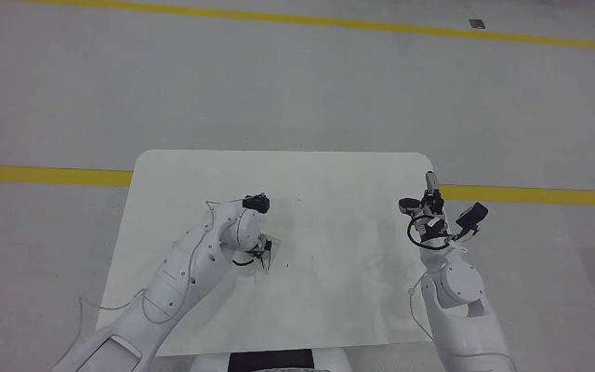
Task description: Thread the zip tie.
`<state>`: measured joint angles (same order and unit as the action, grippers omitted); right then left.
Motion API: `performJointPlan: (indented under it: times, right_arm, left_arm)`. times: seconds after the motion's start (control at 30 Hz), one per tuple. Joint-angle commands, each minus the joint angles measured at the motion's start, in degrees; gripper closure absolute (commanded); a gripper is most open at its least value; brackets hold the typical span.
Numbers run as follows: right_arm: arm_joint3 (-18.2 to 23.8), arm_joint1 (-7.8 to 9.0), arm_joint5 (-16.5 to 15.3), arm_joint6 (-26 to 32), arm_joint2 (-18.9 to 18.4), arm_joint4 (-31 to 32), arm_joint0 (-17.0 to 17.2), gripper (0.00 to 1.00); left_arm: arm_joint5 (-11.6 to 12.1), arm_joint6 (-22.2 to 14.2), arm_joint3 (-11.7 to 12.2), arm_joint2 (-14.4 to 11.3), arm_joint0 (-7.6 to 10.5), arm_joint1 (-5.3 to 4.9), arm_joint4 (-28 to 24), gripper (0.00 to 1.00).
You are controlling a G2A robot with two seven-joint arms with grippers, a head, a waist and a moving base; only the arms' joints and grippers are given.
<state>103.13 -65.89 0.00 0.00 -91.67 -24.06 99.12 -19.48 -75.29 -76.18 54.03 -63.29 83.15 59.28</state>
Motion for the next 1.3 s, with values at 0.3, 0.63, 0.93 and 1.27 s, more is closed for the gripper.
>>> performJointPlan:
  times: [0.3, 0.63, 0.93, 1.27]
  right_arm:
    - [0.0, 0.0, 0.0, 0.0, 0.0, 0.0, 0.0, 0.0]
    - [0.0, 0.0, 0.0, 0.0, 0.0, 0.0, 0.0, 0.0]
    - [0.0, 0.0, 0.0, 0.0, 0.0, 0.0, 0.0, 0.0]
    - [0.0, 0.0, 0.0, 0.0, 0.0, 0.0, 0.0, 0.0]
  left_arm:
    - [0.0, -3.82, -9.87, 3.38, -4.4, -1.3, 3.76, 1.0]
    - [0.0, -4.35, -18.57, 6.69, -9.03, -2.76, 5.64, 1.0]
    - [2.14, -4.35, -28.54, 12.23, -13.32, -4.34, 2.25, 1.0]
    - [22.47, -4.35, -23.55, 24.1, -14.27, -6.53, -24.84, 1.0]
